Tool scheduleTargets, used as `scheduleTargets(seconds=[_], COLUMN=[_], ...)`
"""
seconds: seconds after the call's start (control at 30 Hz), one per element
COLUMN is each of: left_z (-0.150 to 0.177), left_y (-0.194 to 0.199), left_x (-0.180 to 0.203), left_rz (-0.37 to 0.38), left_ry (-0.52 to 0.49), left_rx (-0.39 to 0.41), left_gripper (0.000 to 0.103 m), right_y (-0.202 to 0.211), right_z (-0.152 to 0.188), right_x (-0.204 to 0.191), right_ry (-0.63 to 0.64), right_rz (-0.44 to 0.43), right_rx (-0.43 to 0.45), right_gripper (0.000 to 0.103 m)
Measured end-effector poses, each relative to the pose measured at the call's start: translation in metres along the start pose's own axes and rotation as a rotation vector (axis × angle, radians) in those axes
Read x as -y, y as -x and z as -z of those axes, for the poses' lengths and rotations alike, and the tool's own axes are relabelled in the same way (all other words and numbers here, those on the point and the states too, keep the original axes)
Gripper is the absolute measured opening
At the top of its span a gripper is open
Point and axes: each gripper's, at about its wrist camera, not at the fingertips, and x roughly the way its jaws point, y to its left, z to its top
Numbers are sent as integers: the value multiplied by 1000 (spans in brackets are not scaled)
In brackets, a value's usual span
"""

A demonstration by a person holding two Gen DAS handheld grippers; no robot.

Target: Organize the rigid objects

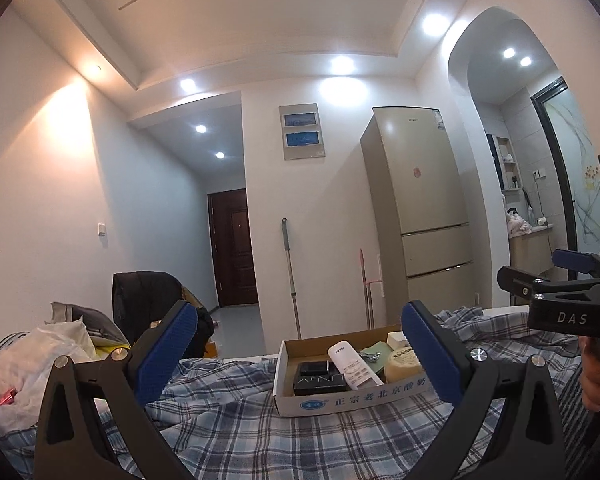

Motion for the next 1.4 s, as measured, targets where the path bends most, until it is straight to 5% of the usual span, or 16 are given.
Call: scheduleTargets(seconds=[0.73,1.4], left_z=[2,1], left_y=[-12,-12], left_x=[-10,-13], left_rz=[-19,-50], left_ry=[40,53], left_rx=[-84,-70], left_gripper=[103,103], right_y=[2,1], right_z=[0,-2], right_x=[3,6], right_ry=[1,7], right_rz=[19,19], right_rx=[0,-19], right_gripper=[103,103])
